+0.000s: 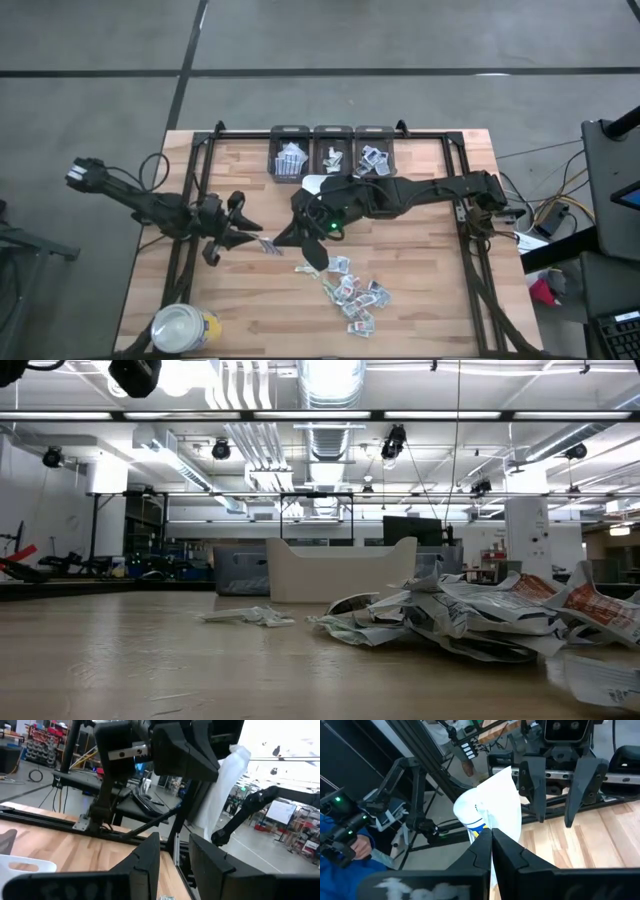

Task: Pick & Place First Aid Supplies
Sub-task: Put the white fingertip band aid into the left black bin

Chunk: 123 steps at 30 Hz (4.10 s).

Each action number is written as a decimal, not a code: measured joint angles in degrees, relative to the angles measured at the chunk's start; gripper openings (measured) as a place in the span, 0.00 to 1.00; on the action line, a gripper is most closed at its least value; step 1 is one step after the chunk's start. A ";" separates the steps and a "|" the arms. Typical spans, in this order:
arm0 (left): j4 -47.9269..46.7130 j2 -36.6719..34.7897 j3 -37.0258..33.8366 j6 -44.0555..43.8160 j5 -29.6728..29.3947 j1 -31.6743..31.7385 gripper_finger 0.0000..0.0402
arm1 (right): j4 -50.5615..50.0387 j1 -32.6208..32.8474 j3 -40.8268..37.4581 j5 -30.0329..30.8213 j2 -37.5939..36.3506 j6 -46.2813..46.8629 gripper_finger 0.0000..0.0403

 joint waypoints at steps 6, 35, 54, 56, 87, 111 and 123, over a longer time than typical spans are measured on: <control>5.06 2.43 0.00 -0.97 1.05 0.02 0.25 | -0.09 0.01 0.00 0.00 0.00 0.00 0.02; 9.41 6.43 0.96 -5.13 12.54 0.02 0.25 | -0.46 0.05 -0.04 -0.88 0.00 -1.06 0.02; 9.24 15.81 8.45 -0.19 11.42 0.61 0.18 | -0.81 0.07 -0.13 -1.03 0.55 -2.56 0.02; 9.34 15.80 8.84 0.05 11.42 0.61 0.09 | -1.25 0.07 -0.13 -1.03 0.55 -2.86 0.02; -8.78 15.80 8.50 -24.69 -9.68 21.08 0.00 | -37.90 2.04 -0.25 0.76 -1.78 -24.52 0.02; -10.37 43.62 19.80 -32.70 6.05 51.88 0.00 | -15.88 -5.37 -43.73 0.76 -41.13 -32.68 0.02; -44.01 59.92 45.32 -20.63 4.44 57.38 0.00 | -5.96 -5.68 -60.22 0.91 -55.82 -27.74 0.02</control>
